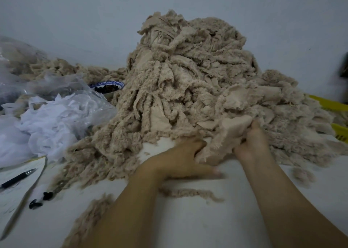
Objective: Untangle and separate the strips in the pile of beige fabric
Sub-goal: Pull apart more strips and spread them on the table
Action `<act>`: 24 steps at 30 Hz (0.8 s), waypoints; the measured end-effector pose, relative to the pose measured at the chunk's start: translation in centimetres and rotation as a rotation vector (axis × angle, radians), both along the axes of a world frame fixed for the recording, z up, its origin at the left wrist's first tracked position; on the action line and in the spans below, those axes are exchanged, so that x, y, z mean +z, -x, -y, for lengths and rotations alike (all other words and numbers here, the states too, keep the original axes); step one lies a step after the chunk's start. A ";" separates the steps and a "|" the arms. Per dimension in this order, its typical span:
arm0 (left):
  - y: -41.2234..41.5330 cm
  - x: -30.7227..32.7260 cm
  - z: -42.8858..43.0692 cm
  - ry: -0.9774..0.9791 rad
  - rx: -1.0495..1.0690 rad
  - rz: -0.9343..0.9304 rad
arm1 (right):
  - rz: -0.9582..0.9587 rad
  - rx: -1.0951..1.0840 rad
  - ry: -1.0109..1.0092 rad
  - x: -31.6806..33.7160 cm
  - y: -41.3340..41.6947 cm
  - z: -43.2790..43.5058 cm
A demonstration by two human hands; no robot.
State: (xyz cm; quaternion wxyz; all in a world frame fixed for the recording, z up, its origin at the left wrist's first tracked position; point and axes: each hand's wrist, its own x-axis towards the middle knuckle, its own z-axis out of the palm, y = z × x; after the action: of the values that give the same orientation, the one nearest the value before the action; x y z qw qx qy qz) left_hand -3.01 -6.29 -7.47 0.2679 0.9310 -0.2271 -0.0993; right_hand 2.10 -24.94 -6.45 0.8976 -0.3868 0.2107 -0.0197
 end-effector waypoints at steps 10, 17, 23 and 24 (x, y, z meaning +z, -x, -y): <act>-1.3 1.2 -3.2 1.251 0.770 -0.179 | 0.094 0.049 -0.004 0.4 0.4 0.2; -0.8 1.6 -1.7 1.288 0.651 -0.363 | 0.539 0.565 0.993 -1.0 3.1 -3.9; -1.2 1.6 -1.8 1.356 0.643 -0.325 | 0.511 0.584 0.971 -1.0 2.6 -3.7; -1.4 1.5 -1.9 1.411 0.663 -0.327 | 0.481 0.593 0.923 -0.9 2.6 -3.4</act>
State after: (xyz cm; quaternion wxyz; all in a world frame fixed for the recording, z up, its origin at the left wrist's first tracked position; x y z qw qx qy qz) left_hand -1.62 -4.44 -5.93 0.8398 0.5343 0.0948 0.0175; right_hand -0.52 -21.52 -7.36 0.6264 -0.7638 -0.1456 0.0554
